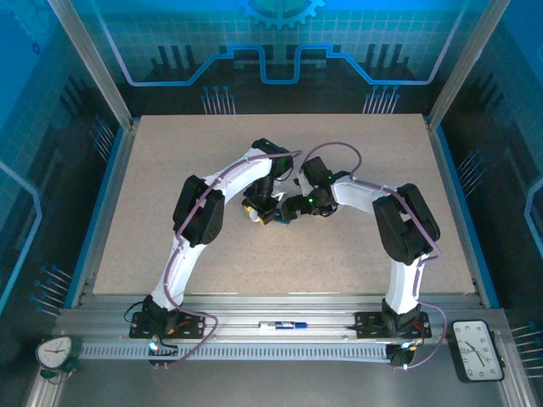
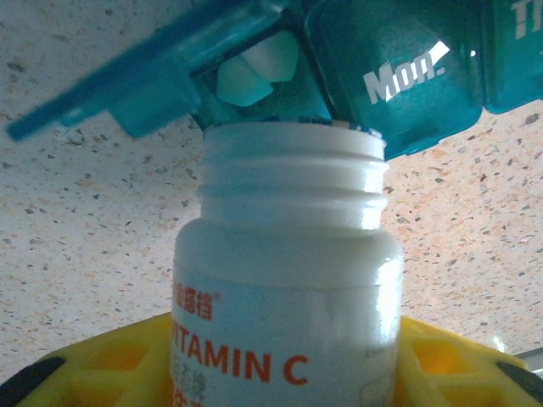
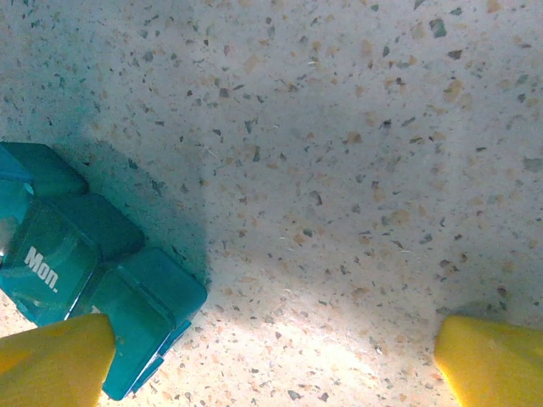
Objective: Sort the pills into containers
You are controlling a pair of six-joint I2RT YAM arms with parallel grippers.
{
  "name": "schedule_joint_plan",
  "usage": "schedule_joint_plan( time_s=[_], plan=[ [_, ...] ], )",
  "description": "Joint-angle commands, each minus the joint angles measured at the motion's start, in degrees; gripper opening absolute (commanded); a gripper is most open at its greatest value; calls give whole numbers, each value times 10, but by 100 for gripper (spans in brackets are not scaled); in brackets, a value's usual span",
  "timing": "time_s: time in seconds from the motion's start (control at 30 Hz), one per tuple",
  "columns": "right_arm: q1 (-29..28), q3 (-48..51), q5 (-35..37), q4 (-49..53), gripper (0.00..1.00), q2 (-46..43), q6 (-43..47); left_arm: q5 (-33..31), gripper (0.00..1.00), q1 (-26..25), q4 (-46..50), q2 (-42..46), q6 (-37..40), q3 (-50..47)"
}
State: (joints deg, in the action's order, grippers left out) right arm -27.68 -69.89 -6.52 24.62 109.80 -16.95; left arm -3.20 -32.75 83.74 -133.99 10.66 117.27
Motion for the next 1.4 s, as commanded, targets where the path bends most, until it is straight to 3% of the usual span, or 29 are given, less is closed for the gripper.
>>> schedule_joint_plan(
  time_s=[0.0, 1.37],
  plan=[
    [9, 6, -8, 3, 100, 44, 2, -11, 0, 5, -26, 13, -8, -28],
    [9, 5, -12, 4, 100, 53, 0, 85, 0, 36, -257, 191, -72, -273]
  ],
)
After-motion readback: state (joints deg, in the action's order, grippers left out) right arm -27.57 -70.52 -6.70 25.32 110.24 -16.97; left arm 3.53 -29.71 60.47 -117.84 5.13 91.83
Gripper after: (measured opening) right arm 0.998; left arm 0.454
